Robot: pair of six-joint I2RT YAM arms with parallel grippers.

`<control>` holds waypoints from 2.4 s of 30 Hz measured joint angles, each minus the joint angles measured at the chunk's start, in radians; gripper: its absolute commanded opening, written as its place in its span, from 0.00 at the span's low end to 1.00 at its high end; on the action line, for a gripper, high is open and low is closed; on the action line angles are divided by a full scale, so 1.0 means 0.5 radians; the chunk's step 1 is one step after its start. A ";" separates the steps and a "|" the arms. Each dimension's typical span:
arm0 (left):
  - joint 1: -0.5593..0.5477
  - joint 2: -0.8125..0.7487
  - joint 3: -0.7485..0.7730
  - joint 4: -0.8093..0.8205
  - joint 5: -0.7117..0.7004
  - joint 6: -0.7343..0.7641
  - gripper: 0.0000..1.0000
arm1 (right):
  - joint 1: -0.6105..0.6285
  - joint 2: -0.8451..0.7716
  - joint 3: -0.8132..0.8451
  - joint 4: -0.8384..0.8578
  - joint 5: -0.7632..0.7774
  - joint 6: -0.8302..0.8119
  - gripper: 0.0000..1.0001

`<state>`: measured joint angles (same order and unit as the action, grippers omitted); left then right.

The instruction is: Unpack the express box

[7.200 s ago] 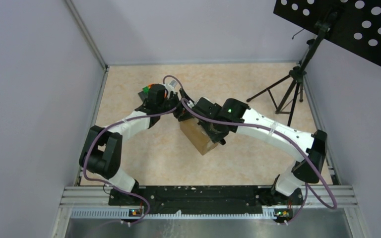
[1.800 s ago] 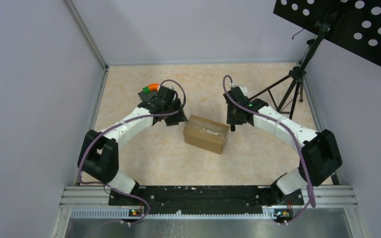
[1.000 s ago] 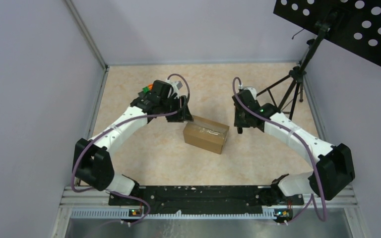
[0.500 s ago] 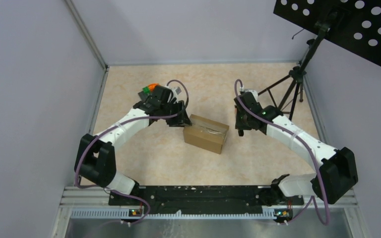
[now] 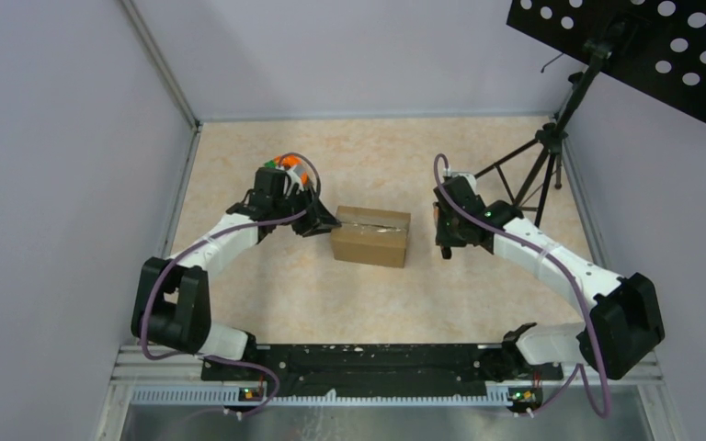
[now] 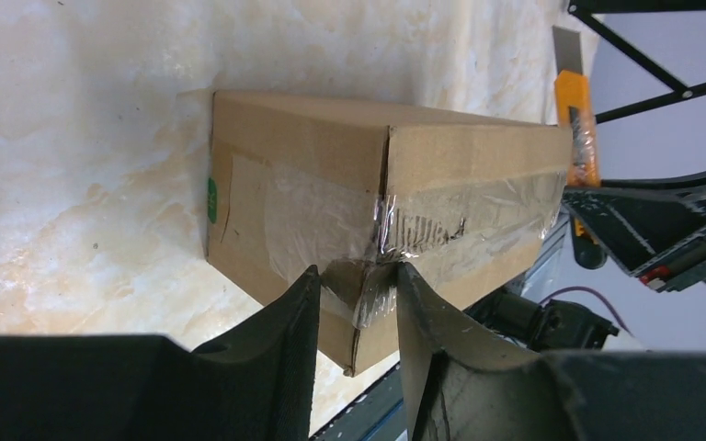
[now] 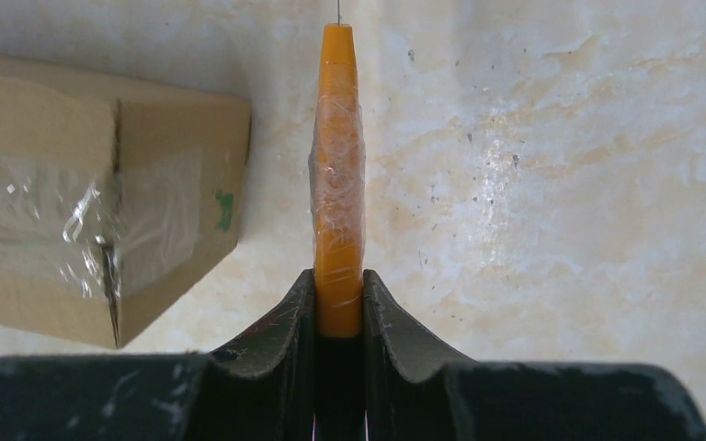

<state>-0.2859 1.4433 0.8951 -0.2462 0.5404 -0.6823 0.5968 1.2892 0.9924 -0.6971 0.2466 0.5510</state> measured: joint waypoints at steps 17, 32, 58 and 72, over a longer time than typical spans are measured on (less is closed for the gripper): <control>0.271 -0.040 -0.287 0.371 0.347 -0.240 0.27 | 0.001 0.000 -0.011 0.066 -0.063 -0.001 0.00; 0.349 -0.187 -0.333 0.223 0.212 -0.167 0.27 | 0.059 0.107 0.055 0.102 -0.065 -0.019 0.00; 0.361 -0.165 -0.401 -0.222 -0.128 0.027 0.28 | 0.314 0.423 0.207 0.191 -0.101 -0.020 0.00; 0.275 -0.136 -0.314 -0.262 -0.135 0.105 0.30 | 0.482 0.555 0.493 0.203 -0.070 -0.114 0.00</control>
<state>-0.1486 1.3754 0.7380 -0.3775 0.4728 -0.6300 0.8379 1.5665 1.2388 -0.5957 0.2115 0.4942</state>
